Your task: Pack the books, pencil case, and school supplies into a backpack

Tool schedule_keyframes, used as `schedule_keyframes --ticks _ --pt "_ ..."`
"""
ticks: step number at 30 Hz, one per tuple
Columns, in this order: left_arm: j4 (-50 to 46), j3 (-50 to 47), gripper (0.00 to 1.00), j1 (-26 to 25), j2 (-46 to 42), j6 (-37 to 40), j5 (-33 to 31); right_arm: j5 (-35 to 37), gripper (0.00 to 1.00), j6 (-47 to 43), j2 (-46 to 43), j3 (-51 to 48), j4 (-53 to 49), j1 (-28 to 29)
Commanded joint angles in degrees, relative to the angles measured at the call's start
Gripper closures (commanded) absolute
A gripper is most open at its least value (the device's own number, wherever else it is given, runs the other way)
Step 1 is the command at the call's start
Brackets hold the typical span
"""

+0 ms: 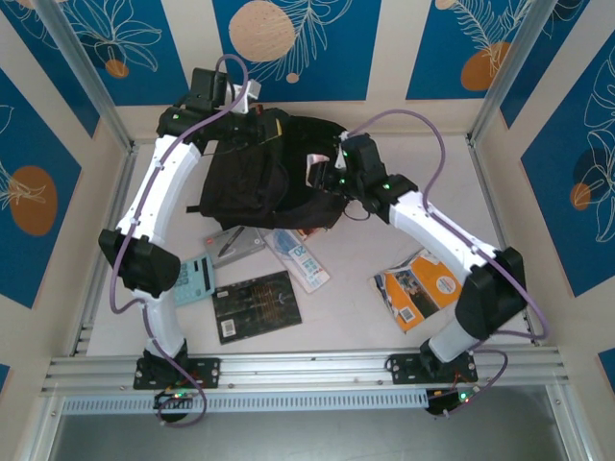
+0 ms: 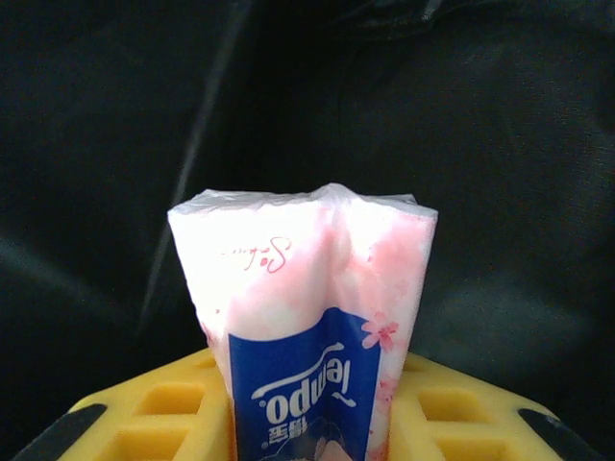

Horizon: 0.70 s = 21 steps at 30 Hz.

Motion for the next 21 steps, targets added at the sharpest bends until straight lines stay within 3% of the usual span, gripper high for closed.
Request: schedule_keyframes --ticks 1,6,9,11,15,21 --pt "1.2 3.3 1.0 -0.1 -0.8 1.2 4.0 -1.4 0.7 2.3 6.5 7.2 -8.2 -0.4" --pt "1.0 4.1 1.0 -0.6 0.1 0.7 4.4 -3.6 0.69 4.7 15.5 17.4 -13.3 0.0" --pt "0.3 5.3 1.0 -1.1 1.2 0.7 5.0 -9.3 0.4 6.5 20.6 23.5 -13.0 -0.4" --pt "0.3 5.3 1.0 -1.1 1.5 0.7 5.0 -11.9 0.3 7.8 22.5 26.1 -12.5 -0.2" --pt "-0.5 4.6 0.88 -1.2 2.5 1.1 4.5 -17.7 0.32 10.8 22.3 24.2 -5.9 -0.2" --pt "-2.2 3.0 0.56 -1.5 3.9 2.0 2.3 -24.9 0.38 17.5 21.0 16.2 5.1 -1.0"
